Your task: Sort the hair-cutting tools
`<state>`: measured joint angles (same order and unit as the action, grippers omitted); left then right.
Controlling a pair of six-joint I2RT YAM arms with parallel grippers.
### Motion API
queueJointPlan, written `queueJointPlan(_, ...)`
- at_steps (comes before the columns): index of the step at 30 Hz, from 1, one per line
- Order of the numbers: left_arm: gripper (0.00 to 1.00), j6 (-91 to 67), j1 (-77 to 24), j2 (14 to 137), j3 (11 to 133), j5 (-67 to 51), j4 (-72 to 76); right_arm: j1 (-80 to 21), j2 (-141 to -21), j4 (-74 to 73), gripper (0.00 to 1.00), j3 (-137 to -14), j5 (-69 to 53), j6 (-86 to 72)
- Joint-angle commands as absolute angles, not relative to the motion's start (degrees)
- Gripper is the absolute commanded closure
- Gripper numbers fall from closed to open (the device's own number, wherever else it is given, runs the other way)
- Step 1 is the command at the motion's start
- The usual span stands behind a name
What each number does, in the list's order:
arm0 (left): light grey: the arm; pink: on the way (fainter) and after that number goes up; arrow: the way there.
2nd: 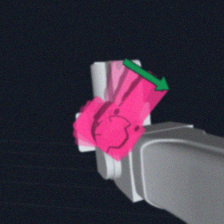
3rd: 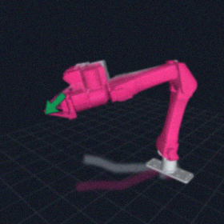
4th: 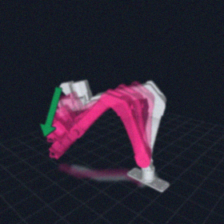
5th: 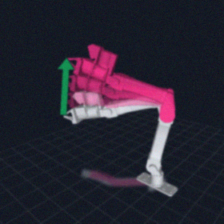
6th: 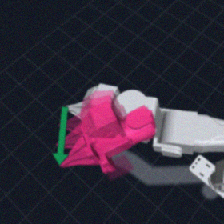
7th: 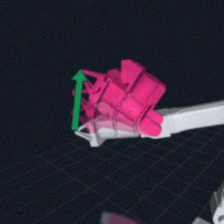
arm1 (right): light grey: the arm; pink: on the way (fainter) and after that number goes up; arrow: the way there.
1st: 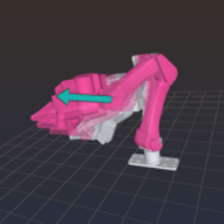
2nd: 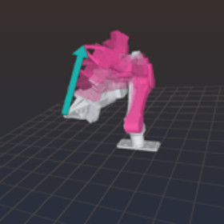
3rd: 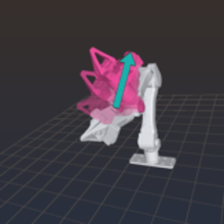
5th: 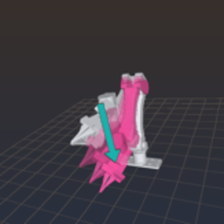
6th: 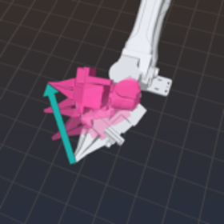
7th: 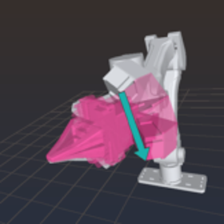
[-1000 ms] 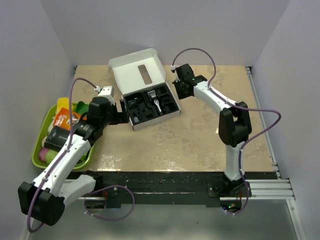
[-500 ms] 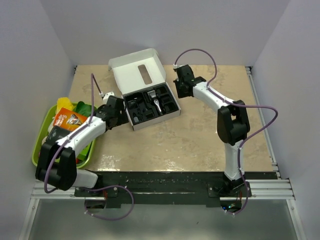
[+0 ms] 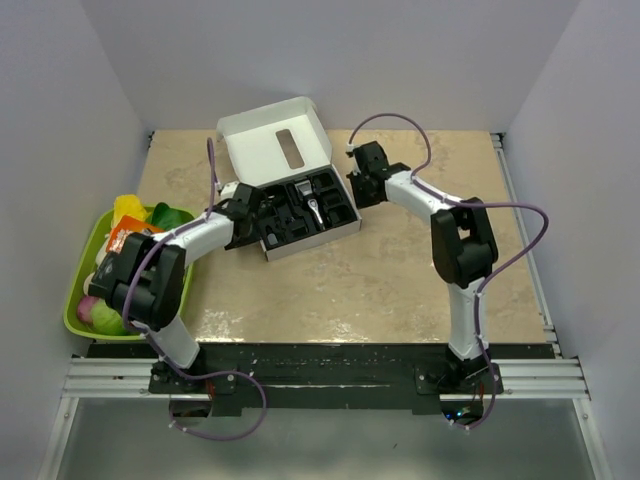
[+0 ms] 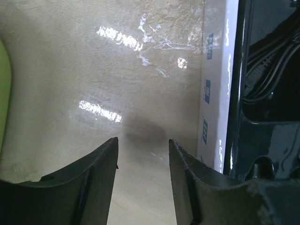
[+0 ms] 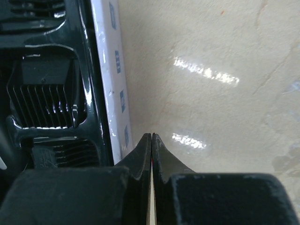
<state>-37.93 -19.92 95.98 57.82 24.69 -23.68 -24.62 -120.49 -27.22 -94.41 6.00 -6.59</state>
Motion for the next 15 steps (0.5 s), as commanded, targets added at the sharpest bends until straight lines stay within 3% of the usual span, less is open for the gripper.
queueJointPlan(1, 0.49, -38.5, -19.8, 97.6, 60.2, 27.0, -19.5, -24.5, -120.0, -24.6, 1.0, -92.0, 0.4, -7.7)
queueJointPlan(15, 0.58, -30.9, -22.8, 92.4, 52.8, 16.5, -14.3, -28.6, -108.2, -15.7, 1.0, -72.3, -3.5, -10.3)
